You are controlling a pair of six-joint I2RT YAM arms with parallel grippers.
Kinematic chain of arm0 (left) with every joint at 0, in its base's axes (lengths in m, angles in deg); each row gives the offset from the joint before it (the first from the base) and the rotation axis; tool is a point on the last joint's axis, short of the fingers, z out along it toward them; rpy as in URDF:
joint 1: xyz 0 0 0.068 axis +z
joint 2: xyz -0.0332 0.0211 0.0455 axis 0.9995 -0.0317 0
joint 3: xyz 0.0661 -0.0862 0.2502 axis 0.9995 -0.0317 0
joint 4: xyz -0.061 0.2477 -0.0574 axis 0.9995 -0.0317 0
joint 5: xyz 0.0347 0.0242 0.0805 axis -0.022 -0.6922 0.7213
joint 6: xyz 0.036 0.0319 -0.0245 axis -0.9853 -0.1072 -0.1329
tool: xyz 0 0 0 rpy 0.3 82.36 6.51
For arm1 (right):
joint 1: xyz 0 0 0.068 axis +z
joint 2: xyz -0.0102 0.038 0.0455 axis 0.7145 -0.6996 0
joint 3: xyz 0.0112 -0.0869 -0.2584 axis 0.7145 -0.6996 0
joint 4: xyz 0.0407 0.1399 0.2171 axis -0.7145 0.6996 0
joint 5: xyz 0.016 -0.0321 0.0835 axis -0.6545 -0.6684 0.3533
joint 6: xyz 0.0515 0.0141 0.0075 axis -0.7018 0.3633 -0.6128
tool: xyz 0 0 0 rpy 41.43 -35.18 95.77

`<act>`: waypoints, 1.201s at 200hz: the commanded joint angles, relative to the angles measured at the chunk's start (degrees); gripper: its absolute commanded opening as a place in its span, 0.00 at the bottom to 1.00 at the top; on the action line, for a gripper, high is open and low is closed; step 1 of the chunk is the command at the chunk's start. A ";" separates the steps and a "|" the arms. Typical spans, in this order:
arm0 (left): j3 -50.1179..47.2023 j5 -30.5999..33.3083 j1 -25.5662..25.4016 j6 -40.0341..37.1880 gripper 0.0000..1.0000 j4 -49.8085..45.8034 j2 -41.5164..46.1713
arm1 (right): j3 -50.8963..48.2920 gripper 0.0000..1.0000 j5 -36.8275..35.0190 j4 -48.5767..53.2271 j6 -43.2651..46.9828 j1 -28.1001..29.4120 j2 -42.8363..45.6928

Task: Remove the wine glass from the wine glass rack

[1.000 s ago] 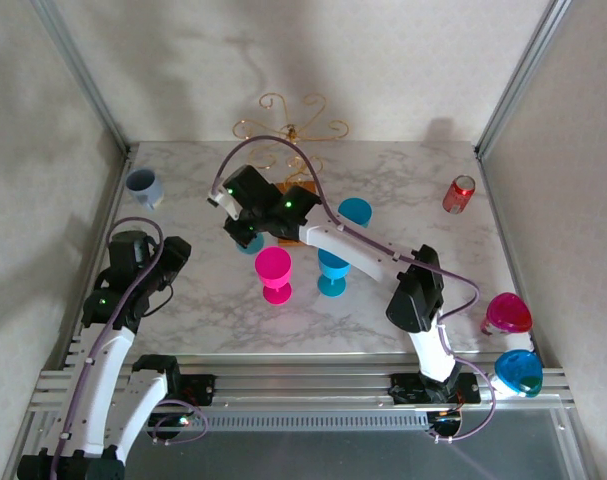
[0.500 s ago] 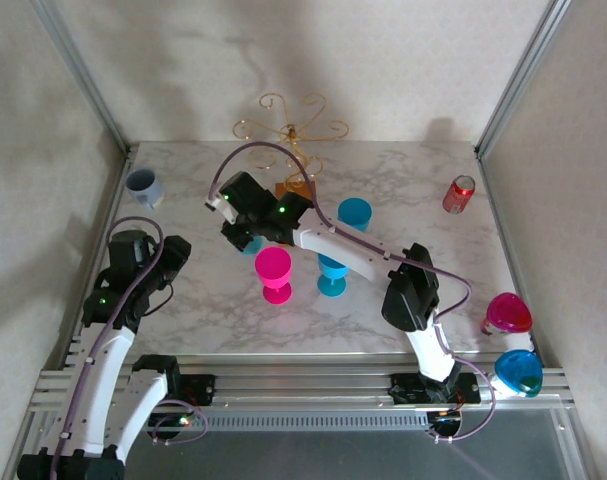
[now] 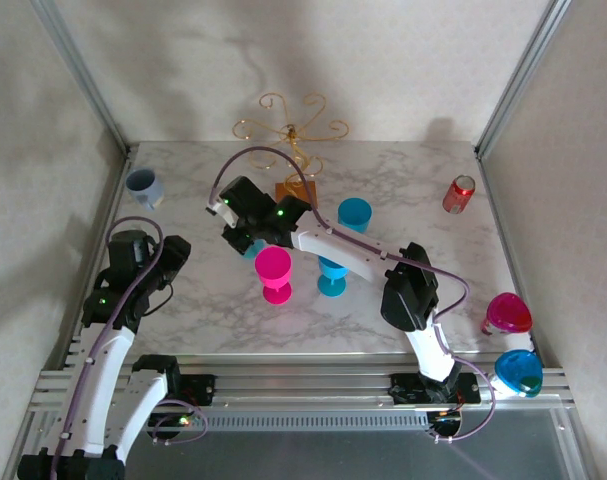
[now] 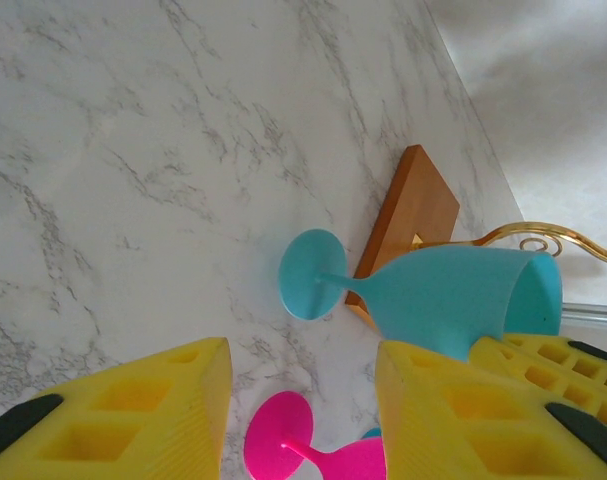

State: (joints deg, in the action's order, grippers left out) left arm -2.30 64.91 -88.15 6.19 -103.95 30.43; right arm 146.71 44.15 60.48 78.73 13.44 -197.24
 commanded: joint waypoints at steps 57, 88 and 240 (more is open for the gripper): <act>0.85 0.57 0.49 -0.32 0.42 0.50 0.97 | -0.59 0.00 -0.06 -0.94 -0.16 0.79 -1.69; 0.78 0.49 0.49 -0.21 0.42 0.56 1.00 | -0.47 0.00 0.38 -0.67 -0.35 0.67 -2.05; 0.86 0.22 0.58 -0.06 0.42 1.12 0.73 | -1.21 0.05 1.45 -0.76 -0.89 0.70 -2.60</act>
State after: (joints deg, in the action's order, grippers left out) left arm -2.30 64.91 -88.08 6.21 -103.80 30.56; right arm 146.39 44.78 60.30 78.49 13.55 -198.88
